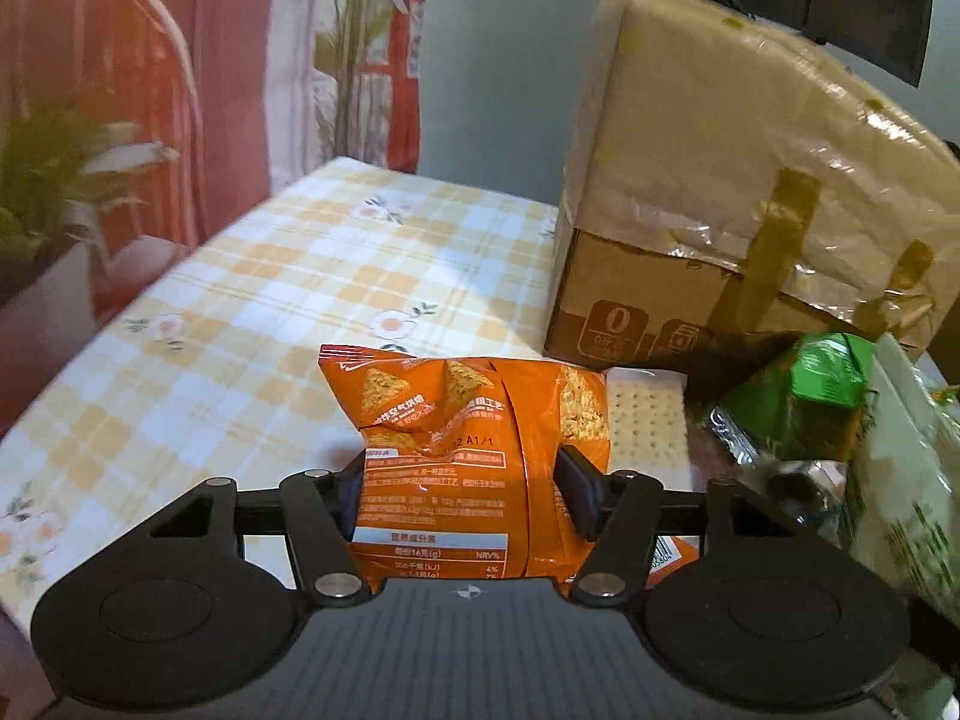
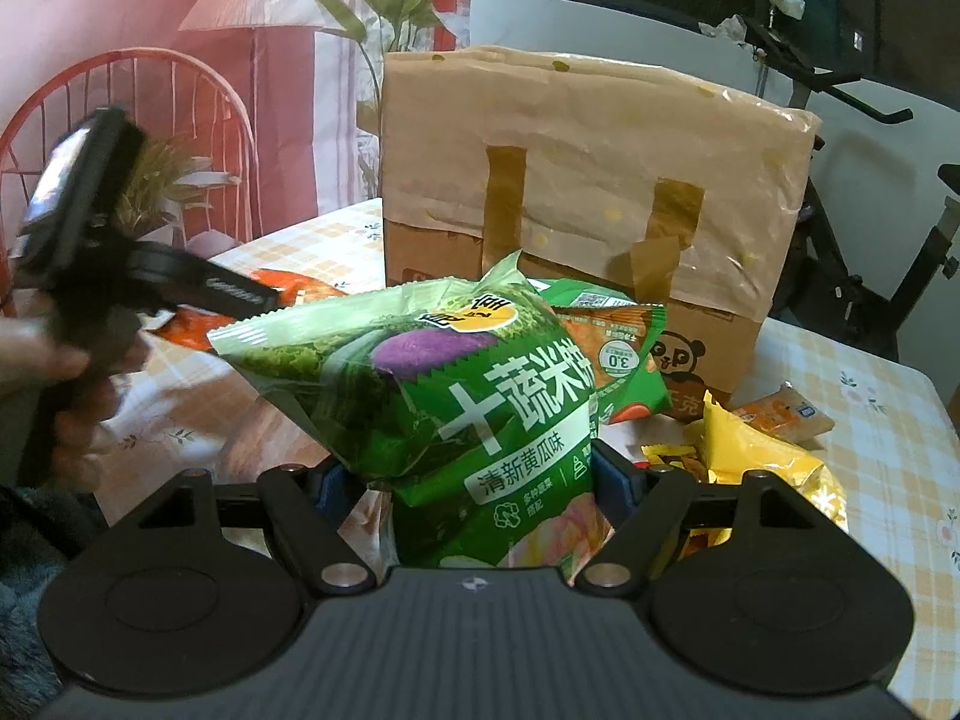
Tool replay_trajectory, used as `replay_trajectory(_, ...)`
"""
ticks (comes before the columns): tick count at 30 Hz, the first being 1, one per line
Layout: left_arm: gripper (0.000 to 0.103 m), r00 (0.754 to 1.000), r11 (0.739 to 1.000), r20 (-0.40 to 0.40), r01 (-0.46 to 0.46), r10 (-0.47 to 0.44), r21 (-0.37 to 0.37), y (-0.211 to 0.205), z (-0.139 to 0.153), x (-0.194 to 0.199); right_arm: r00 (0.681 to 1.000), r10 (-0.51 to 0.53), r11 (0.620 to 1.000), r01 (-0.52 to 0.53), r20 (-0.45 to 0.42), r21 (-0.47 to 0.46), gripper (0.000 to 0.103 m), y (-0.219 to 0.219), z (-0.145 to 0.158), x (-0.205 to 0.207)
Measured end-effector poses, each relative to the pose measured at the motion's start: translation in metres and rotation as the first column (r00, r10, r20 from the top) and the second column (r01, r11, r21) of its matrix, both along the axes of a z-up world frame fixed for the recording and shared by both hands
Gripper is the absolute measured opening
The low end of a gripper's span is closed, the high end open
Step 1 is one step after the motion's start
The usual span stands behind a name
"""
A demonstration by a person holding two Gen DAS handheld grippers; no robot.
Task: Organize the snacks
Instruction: 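Lift both bags over the box and open both tools to drop them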
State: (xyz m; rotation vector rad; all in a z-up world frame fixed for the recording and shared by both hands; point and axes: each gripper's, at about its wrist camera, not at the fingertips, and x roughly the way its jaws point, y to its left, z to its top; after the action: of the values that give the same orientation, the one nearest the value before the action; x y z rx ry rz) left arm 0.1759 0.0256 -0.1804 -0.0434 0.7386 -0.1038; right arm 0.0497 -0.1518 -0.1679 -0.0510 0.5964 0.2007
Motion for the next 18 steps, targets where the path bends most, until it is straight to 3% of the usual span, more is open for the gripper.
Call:
replay_trajectory(9, 0.064, 0.998, 0.999, 0.062, -0.029, 0.031, -0.028, 0.011, 0.022, -0.036, 1.0, -0.028, 0.996, 0.027, 0.006, 0.081, 0.077, -0.007, 0.005, -0.006)
replay_trajectory(18, 0.064, 0.99, 0.998, 0.136, -0.03, 0.037, -0.052, 0.019, 0.049, -0.053, 0.995, -0.05, 0.984, 0.034, 0.09, 0.172, 0.078, -0.017, 0.035, -0.022)
